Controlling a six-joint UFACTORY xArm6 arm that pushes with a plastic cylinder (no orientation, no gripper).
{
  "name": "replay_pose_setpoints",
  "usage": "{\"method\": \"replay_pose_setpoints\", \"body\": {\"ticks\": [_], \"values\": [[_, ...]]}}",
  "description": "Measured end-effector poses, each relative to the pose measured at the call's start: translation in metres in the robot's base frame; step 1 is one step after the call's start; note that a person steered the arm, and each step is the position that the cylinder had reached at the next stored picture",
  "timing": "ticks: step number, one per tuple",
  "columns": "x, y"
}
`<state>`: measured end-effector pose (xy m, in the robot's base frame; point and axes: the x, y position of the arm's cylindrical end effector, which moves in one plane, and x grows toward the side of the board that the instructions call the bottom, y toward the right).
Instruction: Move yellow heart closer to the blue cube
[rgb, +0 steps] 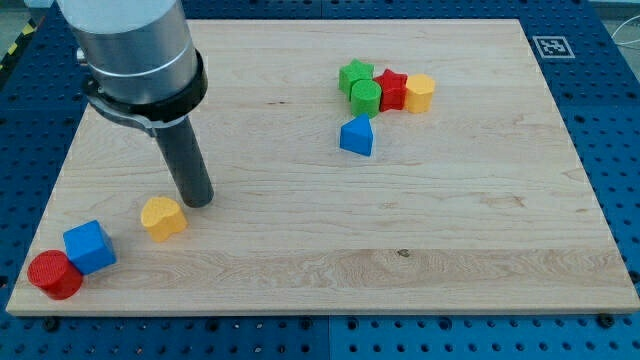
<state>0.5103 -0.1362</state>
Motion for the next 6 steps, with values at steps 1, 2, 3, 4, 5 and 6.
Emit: {"method": "replay_pose_setpoints", "body": {"ticks": [1, 2, 3, 4, 5, 6], "values": [[0.013, 0.000], [0.020, -0.008], [0.025, -0.019], [0.031, -0.030], [0.038, -0.039], [0.046, -0.047]]}}
